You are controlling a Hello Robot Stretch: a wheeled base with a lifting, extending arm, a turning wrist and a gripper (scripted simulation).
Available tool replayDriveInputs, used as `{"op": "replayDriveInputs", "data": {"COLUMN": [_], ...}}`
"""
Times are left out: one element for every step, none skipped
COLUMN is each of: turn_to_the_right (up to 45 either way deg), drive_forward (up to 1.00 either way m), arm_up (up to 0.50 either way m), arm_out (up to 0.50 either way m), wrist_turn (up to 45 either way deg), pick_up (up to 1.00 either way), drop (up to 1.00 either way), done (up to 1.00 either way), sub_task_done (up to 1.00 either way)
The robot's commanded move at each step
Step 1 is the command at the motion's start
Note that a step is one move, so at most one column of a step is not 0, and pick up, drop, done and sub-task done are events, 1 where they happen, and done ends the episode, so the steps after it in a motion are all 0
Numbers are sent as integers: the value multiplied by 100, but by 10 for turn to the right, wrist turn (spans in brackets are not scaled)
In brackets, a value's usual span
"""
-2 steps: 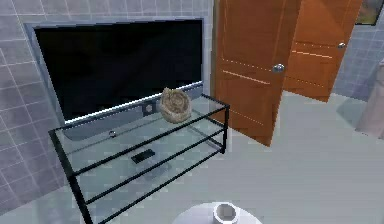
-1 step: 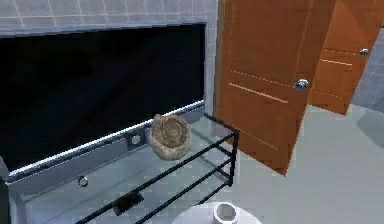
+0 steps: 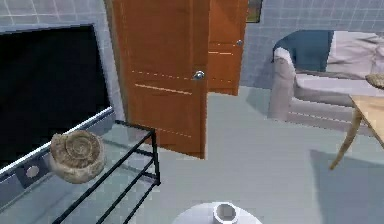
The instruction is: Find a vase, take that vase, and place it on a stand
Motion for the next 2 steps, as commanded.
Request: {"op": "replayDriveInputs", "data": {"turn_to_the_right": [0,240], "drive_forward": [50,0], "arm_up": [0,0], "arm_out": [0,0], "wrist_turn": [0,0], "pick_up": [0,0], "drop": [0,0], "done": [0,0], "sub_task_done": [0,0]}}
